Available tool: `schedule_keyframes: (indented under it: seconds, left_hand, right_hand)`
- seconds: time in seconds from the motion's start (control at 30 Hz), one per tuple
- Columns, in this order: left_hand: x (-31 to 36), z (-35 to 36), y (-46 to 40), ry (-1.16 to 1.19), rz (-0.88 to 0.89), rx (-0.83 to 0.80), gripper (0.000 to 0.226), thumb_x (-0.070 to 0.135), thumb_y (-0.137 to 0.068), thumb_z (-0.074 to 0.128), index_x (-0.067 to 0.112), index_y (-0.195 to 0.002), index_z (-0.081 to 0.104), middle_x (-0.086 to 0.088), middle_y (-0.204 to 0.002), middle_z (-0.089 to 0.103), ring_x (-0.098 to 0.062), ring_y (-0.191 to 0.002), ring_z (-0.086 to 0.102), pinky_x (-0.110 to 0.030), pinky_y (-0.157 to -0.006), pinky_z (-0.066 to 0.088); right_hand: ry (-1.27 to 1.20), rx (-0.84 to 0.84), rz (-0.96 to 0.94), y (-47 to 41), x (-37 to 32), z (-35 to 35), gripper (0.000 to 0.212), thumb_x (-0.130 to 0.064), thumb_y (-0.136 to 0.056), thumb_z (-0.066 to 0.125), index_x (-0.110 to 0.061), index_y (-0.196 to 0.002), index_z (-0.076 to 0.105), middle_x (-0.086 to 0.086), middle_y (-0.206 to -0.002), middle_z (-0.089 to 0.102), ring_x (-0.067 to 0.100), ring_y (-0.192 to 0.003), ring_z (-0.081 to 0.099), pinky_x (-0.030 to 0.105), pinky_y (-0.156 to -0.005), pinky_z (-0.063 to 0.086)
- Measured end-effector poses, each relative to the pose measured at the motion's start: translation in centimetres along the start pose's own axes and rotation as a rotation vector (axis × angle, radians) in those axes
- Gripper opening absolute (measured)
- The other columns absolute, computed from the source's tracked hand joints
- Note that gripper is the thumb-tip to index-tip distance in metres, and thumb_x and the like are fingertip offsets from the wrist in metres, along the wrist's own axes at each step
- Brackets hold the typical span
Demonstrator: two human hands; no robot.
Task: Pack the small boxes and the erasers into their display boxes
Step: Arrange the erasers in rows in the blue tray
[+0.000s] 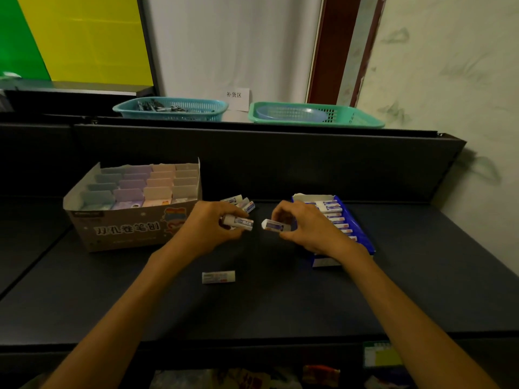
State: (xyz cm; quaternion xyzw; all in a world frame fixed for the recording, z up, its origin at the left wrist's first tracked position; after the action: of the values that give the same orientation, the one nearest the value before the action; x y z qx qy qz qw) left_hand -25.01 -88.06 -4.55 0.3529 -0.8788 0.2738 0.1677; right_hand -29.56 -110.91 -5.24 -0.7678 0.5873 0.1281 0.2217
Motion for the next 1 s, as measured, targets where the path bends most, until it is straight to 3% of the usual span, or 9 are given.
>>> schedule_keyframes:
  seconds: [0.1, 0.23, 0.33, 0.57, 0.67, 0.83, 1.0]
  left_hand:
    - [0.3, 0.2, -0.7, -0.015, 0.019, -0.002, 0.032, 0.015, -0.081, 0.069, 0.018, -0.112, 0.064, 0.001, -0.111, 0.063, -0.004, -0.097, 0.059, -0.017, -0.086, 0.048]
    - [0.8, 0.5, -1.8, -0.017, 0.035, 0.002, 0.033, 0.015, -0.081, 0.070, 0.017, -0.113, 0.063, 0.001, -0.110, 0.063, -0.005, -0.096, 0.059, -0.016, -0.085, 0.047]
    - [1.2, 0.8, -2.6, -0.024, 0.046, 0.003, 0.034, 0.015, -0.080, 0.071, 0.018, -0.113, 0.063, 0.004, -0.109, 0.061, -0.004, -0.095, 0.058, -0.018, -0.085, 0.047]
    - [2.1, 1.9, -4.5, -0.014, 0.053, 0.002, 0.031, 0.017, -0.079, 0.071, 0.021, -0.109, 0.062, 0.008, -0.105, 0.061, -0.001, -0.090, 0.059, -0.018, -0.080, 0.051]
    - [2.6, 2.6, -5.5, -0.026, 0.050, 0.007, 0.034, 0.016, -0.078, 0.073, 0.021, -0.110, 0.061, 0.005, -0.107, 0.062, -0.005, -0.093, 0.061, -0.025, -0.084, 0.053]
    - [4.1, 3.9, -7.1, -0.061, 0.040, -0.005, 0.040, 0.013, -0.078, 0.073, 0.019, -0.115, 0.059, 0.003, -0.112, 0.060, -0.006, -0.097, 0.059, -0.020, -0.084, 0.050]
    - [5.7, 5.4, -8.6, -0.111, 0.065, -0.006, 0.037, 0.016, -0.081, 0.070, 0.017, -0.117, 0.060, 0.000, -0.115, 0.061, -0.009, -0.104, 0.058, -0.021, -0.090, 0.045]
  right_hand:
    - [-0.079, 0.025, -0.002, -0.2, 0.2, -0.7, 0.036, -0.011, -0.081, 0.071, -0.029, -0.106, 0.052, -0.009, -0.110, 0.058, 0.000, -0.099, 0.057, 0.019, -0.085, 0.049]
    - [-0.043, 0.042, 0.004, -0.4, 0.9, -1.5, 0.043, -0.011, -0.080, 0.072, -0.026, -0.117, 0.057, -0.012, -0.106, 0.057, -0.017, -0.082, 0.051, 0.004, -0.069, 0.040]
    - [-0.049, 0.062, 0.038, -0.2, 1.7, -2.1, 0.038, -0.013, -0.081, 0.072, -0.023, -0.116, 0.061, -0.014, -0.101, 0.052, -0.009, -0.079, 0.049, 0.008, -0.068, 0.038]
    - [-0.248, 0.140, 0.088, 0.1, 3.8, -3.5, 0.027, -0.014, -0.077, 0.077, -0.024, -0.098, 0.065, -0.013, -0.098, 0.065, 0.002, -0.092, 0.063, 0.018, -0.079, 0.053]
    - [-0.264, 0.166, 0.119, 0.3, 4.8, -4.4, 0.028, -0.014, -0.076, 0.077, -0.029, -0.092, 0.060, -0.014, -0.099, 0.061, 0.006, -0.093, 0.063, 0.022, -0.075, 0.055]
    - [-0.193, 0.178, 0.113, 1.0, 6.4, -5.9, 0.026, -0.024, -0.080, 0.074, -0.026, -0.104, 0.062, -0.012, -0.103, 0.062, 0.003, -0.093, 0.061, 0.017, -0.072, 0.051]
    - [-0.149, 0.167, 0.104, 1.6, 8.3, -7.1, 0.028, -0.020, -0.085, 0.069, -0.019, -0.112, 0.063, -0.008, -0.106, 0.062, 0.005, -0.095, 0.061, 0.018, -0.075, 0.052]
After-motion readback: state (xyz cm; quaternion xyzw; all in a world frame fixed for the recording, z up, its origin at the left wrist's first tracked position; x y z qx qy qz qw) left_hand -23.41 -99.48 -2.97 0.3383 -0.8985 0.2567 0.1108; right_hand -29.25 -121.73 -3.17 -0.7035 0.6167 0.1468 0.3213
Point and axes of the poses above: each hand's wrist, its own y-axis away from the middle knuckle, its own z-axis out of the palm, x = y × z, the point moved 1 cm from there along -y, towards the middle knuckle
